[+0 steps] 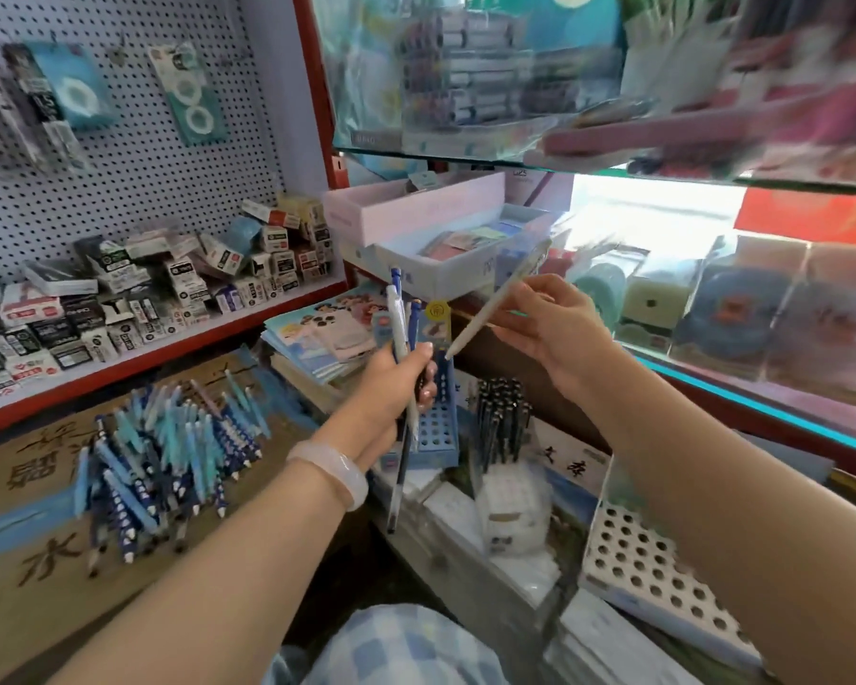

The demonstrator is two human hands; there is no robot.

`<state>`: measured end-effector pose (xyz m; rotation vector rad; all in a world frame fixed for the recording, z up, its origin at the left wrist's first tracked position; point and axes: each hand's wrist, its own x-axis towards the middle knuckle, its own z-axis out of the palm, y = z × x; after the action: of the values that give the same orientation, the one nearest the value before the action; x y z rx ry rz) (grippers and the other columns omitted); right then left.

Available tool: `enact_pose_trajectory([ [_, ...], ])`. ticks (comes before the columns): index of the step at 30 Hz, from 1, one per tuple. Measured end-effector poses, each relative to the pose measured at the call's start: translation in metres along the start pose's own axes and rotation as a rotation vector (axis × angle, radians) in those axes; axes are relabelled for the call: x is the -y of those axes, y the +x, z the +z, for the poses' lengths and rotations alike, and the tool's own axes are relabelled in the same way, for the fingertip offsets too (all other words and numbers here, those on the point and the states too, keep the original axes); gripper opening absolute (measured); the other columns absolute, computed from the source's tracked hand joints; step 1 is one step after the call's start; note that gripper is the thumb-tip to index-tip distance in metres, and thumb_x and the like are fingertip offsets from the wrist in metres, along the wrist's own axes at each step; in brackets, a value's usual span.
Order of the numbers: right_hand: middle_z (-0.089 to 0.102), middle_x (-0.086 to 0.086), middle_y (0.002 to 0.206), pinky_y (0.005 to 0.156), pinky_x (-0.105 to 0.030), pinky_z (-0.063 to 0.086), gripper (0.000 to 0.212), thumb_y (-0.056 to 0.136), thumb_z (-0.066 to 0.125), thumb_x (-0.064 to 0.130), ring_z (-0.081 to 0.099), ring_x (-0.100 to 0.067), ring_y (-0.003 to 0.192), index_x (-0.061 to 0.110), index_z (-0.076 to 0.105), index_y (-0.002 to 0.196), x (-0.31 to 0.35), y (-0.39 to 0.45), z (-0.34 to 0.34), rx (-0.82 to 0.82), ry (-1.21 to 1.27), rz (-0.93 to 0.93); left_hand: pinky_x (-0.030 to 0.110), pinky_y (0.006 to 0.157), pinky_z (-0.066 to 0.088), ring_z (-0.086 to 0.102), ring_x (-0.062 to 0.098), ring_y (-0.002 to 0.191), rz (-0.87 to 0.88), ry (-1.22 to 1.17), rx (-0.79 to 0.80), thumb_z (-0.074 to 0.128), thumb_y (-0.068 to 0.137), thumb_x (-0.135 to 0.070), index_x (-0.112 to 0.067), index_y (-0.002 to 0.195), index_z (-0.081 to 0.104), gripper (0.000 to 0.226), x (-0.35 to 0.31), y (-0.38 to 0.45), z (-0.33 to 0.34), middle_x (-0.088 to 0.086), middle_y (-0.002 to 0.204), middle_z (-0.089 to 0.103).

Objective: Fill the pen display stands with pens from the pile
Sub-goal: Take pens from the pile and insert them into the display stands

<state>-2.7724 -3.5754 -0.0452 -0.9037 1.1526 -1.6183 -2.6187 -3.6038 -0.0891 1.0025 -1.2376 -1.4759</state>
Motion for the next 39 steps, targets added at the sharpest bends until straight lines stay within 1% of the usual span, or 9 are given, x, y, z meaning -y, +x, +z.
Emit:
enact_pose_trajectory([
  [2, 0.066, -0.006, 0.082, 0.059, -0.019, 0.057, 0.009, 0.094, 0.055, 0.015, 0.064, -0.013, 0.071, 0.015, 0.057, 0.086, 0.007, -0.005, -0.026, -0.039, -0.21, -0.047, 0.015, 0.035, 0.032, 0.039, 0.004, 0.036, 0.03, 0.081, 0.016, 0.042, 0.099, -0.013, -0.012, 0.08, 0.041, 0.019, 0.004, -0.002, 0.009, 0.002, 0.064, 0.041],
  [5, 0.068, -0.014, 0.082, 0.065, -0.026, 0.057, 0.01, 0.091, 0.059, 0.013, 0.066, -0.019, 0.071, 0.016, 0.06, 0.082, 0.015, -0.019, -0.071, -0.068, -0.462, -0.117, 0.015, 0.035, 0.032, 0.04, 0.005, 0.038, 0.034, 0.097, 0.072, 0.042, 0.099, -0.014, -0.012, 0.079, 0.041, 0.02, 0.009, -0.004, 0.037, 0.003, 0.064, 0.04],
  [8, 0.068, -0.011, 0.074, 0.062, -0.024, 0.055, 0.012, 0.088, 0.062, 0.007, 0.065, -0.015, 0.062, 0.015, 0.059, 0.081, 0.018, -0.043, -0.119, -0.135, -0.609, -0.181, 0.016, 0.037, 0.032, 0.039, 0.008, 0.042, 0.017, 0.1, 0.141, 0.044, 0.098, -0.016, -0.014, 0.078, 0.038, 0.021, 0.017, -0.01, 0.076, 0.003, 0.065, 0.04],
  [12, 0.065, -0.005, 0.068, 0.067, -0.032, 0.056, 0.019, 0.084, 0.063, 0.001, 0.063, -0.009, 0.055, 0.016, 0.054, 0.077, 0.001, -0.073, -0.171, -0.233, -0.744, -0.16, 0.016, 0.04, 0.033, 0.04, 0.008, 0.046, 0.009, 0.122, 0.192, 0.045, 0.098, -0.019, -0.017, 0.08, 0.041, 0.019, 0.035, -0.025, 0.119, 0.001, 0.065, 0.041],
  [16, 0.067, -0.001, 0.078, 0.071, -0.032, 0.057, 0.019, 0.085, 0.064, 0.008, 0.067, -0.014, 0.068, 0.023, 0.055, 0.078, -0.021, -0.087, -0.191, -0.288, -0.857, -0.099, 0.018, 0.044, 0.035, 0.04, 0.01, 0.049, 0.031, 0.152, 0.212, 0.044, 0.098, -0.019, -0.018, 0.08, 0.041, 0.019, 0.051, -0.035, 0.136, 0.0, 0.064, 0.041],
  [20, 0.068, 0.003, 0.088, 0.076, -0.027, 0.053, 0.006, 0.088, 0.062, 0.014, 0.064, -0.011, 0.079, 0.017, 0.066, 0.091, -0.044, -0.086, -0.191, -0.247, -1.017, -0.104, 0.017, 0.043, 0.036, 0.041, 0.009, 0.047, 0.065, 0.206, 0.193, 0.044, 0.098, -0.019, -0.016, 0.078, 0.042, 0.02, 0.062, -0.036, 0.131, -0.001, 0.062, 0.042],
  [23, 0.064, 0.003, 0.092, 0.074, -0.021, 0.043, 0.014, 0.088, 0.063, 0.015, 0.059, -0.011, 0.085, 0.011, 0.071, 0.099, -0.059, -0.084, -0.19, -0.297, -1.065, -0.102, 0.021, 0.045, 0.036, 0.041, 0.01, 0.049, 0.073, 0.234, 0.164, 0.045, 0.098, -0.019, -0.018, 0.077, 0.043, 0.02, 0.069, -0.034, 0.123, -0.001, 0.061, 0.043],
  [26, 0.051, 0.006, 0.095, 0.074, -0.025, 0.038, 0.017, 0.09, 0.061, 0.022, 0.05, -0.014, 0.096, 0.016, 0.071, 0.103, -0.076, -0.085, -0.193, -0.36, -1.16, -0.086, 0.024, 0.047, 0.034, 0.041, 0.012, 0.049, 0.058, 0.217, 0.154, 0.046, 0.097, -0.02, -0.018, 0.079, 0.044, 0.018, 0.075, -0.03, 0.115, 0.001, 0.06, 0.043],
  [39, 0.046, 0.005, 0.114, 0.099, -0.027, 0.035, 0.017, 0.082, 0.071, 0.026, 0.035, -0.013, 0.111, 0.019, 0.073, 0.098, -0.112, -0.088, -0.191, -0.515, -1.136, -0.076, 0.025, 0.05, 0.034, 0.04, 0.014, 0.052, 0.008, 0.201, 0.208, 0.046, 0.097, -0.019, -0.013, 0.083, 0.044, 0.015, 0.092, -0.025, 0.105, 0.002, 0.061, 0.043],
])
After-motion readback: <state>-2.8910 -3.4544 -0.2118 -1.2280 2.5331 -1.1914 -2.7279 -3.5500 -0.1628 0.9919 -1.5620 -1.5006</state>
